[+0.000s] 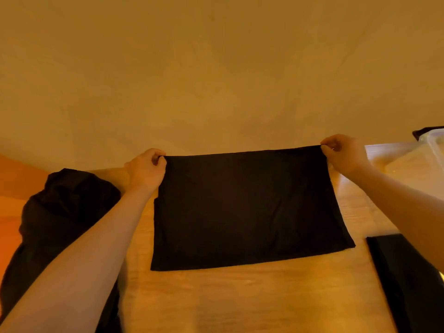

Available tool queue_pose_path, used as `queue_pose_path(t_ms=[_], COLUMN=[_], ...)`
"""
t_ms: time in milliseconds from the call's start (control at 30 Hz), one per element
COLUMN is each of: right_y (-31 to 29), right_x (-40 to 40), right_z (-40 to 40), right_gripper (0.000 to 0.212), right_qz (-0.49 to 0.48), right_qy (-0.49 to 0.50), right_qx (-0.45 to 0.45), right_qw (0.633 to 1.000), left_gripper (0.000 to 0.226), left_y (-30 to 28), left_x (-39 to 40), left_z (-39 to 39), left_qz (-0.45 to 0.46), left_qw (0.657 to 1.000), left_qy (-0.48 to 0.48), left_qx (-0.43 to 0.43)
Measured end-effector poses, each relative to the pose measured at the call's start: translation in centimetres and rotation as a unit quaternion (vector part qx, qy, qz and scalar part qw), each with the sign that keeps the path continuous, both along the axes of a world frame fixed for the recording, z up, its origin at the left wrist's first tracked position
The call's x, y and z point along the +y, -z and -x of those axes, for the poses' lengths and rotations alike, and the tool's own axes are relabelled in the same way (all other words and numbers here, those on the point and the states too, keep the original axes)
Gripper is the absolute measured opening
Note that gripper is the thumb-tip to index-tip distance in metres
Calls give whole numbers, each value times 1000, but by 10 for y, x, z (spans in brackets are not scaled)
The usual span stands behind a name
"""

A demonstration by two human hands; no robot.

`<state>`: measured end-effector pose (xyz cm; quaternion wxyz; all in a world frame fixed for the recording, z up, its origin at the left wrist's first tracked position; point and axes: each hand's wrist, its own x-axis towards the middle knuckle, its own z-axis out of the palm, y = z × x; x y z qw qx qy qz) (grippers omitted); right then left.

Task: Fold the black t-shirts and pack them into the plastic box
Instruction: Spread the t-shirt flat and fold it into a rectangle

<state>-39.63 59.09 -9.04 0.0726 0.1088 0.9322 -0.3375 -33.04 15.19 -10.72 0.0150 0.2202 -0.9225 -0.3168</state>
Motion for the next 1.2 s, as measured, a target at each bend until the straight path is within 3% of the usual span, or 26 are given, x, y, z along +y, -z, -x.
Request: queue_pose_path(t_ms=[100,167,267,367,467,700,1200], right_y=[15,18,18,18,24,49,51], right_x=[-3,-6,-23,-50,-68,-51,13], right_z=[-2,-10,-30,-59,-86,-129,-231], right_gripper=[23,26,27,36,50,59,55], right_qz=[-73,-121,-154,-155,-188,-238,-192], right_qy=[-10,-37,-122,-214,-275,-264,-275], right_qx=[29,101,205,200,157,84,106], right_qw=[997,987,959,944,930,931,936], left_gripper=[21,24,33,47,58,66,67], left_y=[14,17,8,8,19,34,37], left_x=[6,15,46,82,101,80,80], left_z=[2,-5,-22,-49,-72,-117,-234], left_qz=[69,152,184,202,213,247,236], left_qw=[997,986,975,948,933,941,956], left_qy=[-6,7,85,235,289,224,169], left_qx=[29,63,91,73,25,-50,-43])
